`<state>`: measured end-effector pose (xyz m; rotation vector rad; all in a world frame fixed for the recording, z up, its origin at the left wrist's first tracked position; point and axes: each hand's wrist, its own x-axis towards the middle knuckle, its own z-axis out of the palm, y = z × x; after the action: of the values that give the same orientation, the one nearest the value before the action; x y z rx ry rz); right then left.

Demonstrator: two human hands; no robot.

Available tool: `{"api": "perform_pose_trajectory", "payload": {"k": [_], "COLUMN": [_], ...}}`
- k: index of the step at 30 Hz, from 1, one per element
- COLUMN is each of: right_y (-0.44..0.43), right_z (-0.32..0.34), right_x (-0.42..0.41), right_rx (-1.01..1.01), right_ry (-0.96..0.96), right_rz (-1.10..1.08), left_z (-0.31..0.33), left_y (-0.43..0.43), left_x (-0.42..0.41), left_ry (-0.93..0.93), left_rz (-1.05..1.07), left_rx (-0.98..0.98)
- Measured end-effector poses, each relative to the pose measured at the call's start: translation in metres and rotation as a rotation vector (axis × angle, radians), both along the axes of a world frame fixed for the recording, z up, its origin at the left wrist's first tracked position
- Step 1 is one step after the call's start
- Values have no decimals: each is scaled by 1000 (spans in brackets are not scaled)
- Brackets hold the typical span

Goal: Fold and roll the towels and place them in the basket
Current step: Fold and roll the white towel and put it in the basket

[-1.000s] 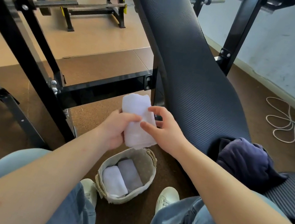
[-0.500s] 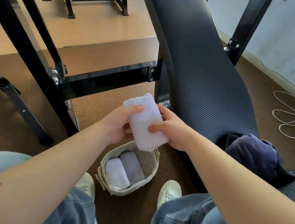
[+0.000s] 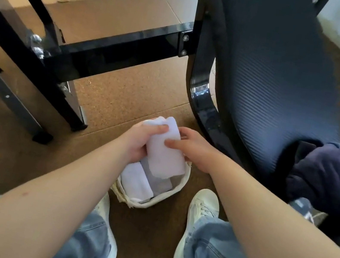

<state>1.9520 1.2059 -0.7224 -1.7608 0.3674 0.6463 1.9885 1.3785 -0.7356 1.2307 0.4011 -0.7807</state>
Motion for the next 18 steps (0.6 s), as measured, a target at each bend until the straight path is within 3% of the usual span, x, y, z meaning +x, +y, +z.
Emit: {"api": "perform_pose_trajectory", "payload": {"k": [4, 10, 14, 18], "right_y": [-4, -6, -4, 5], "right_z": [-40, -99, -137, -166], "right_x": [14, 18, 13, 9], "right_rx": [-128, -328, -473, -584], "right_ry": [-1, 15, 3, -108], "right_rz": [71, 151, 195, 263], "left_z": [-44, -110, -137, -164], "left_y": [-3, -6, -3, 3], "left_x": [8, 2, -16, -28], "left_ry": [-8, -66, -433, -734], "left_rz": [-13, -101, -556, -1157], "left_rx": [57, 483, 953, 1181]}}
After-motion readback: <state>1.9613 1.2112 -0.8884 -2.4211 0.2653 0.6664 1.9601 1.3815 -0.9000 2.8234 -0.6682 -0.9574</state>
